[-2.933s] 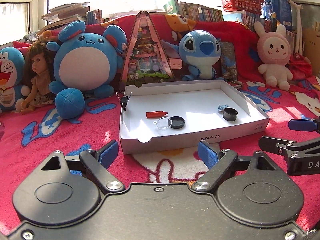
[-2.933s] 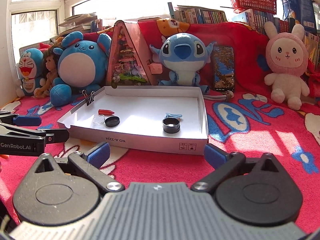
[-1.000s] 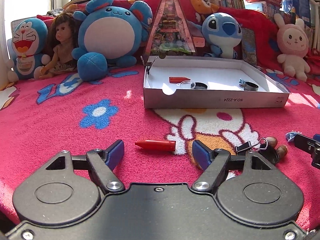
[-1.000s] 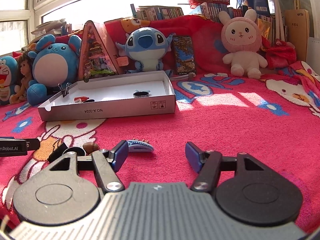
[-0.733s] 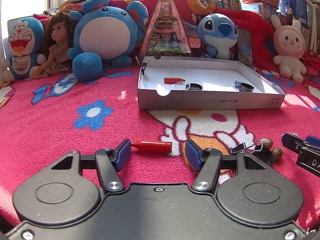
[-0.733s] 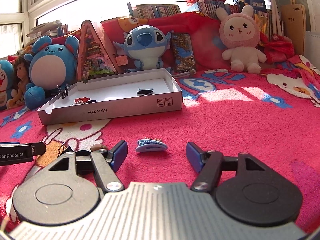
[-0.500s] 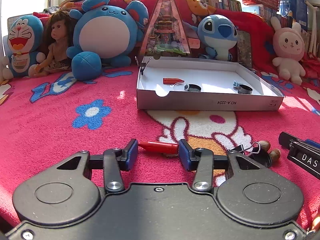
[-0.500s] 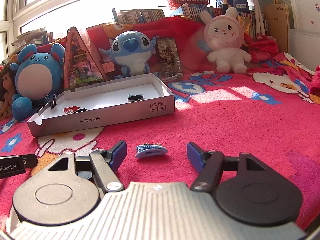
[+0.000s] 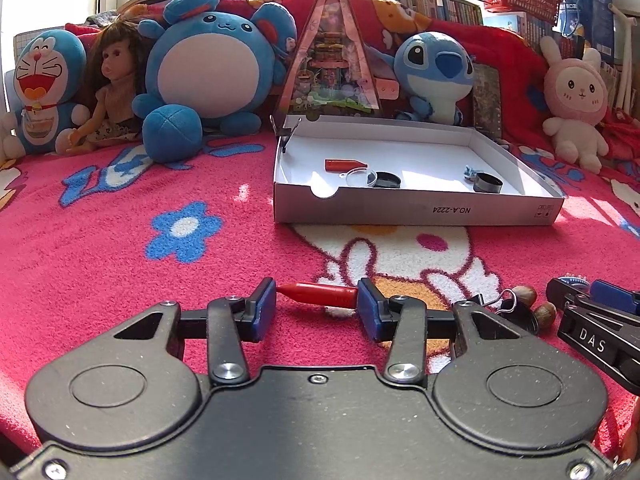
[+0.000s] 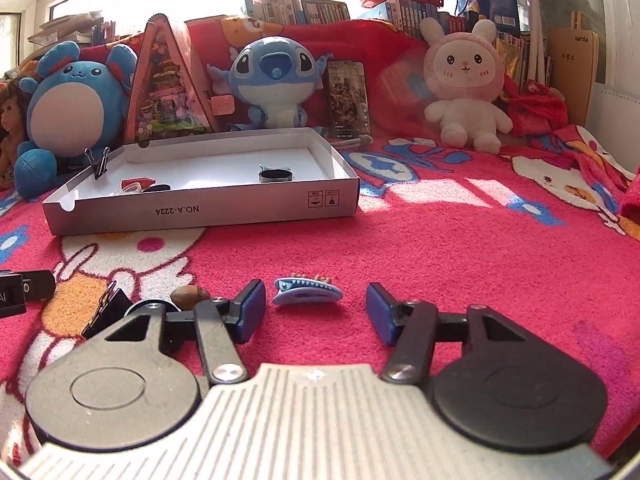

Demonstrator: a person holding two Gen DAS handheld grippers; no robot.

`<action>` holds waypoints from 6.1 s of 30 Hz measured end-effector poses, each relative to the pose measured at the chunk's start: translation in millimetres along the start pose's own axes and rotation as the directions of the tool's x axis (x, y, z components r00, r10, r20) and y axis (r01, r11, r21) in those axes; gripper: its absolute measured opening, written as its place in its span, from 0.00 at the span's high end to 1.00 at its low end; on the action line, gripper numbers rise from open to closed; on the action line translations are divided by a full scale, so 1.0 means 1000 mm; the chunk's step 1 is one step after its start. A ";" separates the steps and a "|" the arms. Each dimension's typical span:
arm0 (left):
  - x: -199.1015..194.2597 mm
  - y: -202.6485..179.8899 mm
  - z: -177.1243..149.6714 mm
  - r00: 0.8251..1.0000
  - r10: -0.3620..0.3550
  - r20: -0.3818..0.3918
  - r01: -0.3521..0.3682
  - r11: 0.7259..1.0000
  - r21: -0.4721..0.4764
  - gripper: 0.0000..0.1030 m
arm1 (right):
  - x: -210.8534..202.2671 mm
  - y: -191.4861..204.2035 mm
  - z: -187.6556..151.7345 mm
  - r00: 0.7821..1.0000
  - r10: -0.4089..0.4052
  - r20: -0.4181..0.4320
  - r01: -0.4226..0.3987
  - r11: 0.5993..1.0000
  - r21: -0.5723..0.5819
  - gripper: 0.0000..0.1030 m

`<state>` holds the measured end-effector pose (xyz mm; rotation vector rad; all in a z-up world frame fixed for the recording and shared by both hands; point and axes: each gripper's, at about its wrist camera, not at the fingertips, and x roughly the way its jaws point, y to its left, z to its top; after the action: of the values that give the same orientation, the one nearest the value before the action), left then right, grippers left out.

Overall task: Organize rigid objects
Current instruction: 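Close the left gripper on another red crayon while the right grasps another blue clip, then carry the second crayon and clip in both grippers over the tray, then open the left gripper on the red crayon while the right releases the blue clip, then withdraw both grippers from the tray toward the blanket objects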

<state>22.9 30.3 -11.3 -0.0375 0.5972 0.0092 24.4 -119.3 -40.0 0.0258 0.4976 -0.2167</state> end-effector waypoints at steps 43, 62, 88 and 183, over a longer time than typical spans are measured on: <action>0.018 -0.007 0.087 0.993 -0.120 0.024 0.120 0.993 0.000 0.59 | 0.027 -0.020 0.078 0.980 0.197 0.017 -0.198 0.980 0.029 0.58; 0.081 -0.017 0.160 0.974 -0.196 -0.115 0.195 0.981 -0.019 0.59 | 0.082 -0.025 0.142 0.966 0.244 -0.082 -0.243 0.970 0.015 0.58; 0.198 -0.026 0.179 0.948 -0.065 -0.313 0.047 0.997 -0.063 0.59 | 0.194 0.018 0.172 0.910 0.232 -0.343 -0.246 0.969 0.002 0.58; 0.018 -0.040 0.043 0.983 -0.130 -0.128 0.138 0.988 0.062 0.24 | 0.027 -0.028 0.081 0.936 0.349 -0.043 -0.351 0.929 -0.116 0.11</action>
<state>62.3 -7.7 15.5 -0.0095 0.7180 -0.1460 80.0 -158.7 19.2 -0.0022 0.5185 0.1651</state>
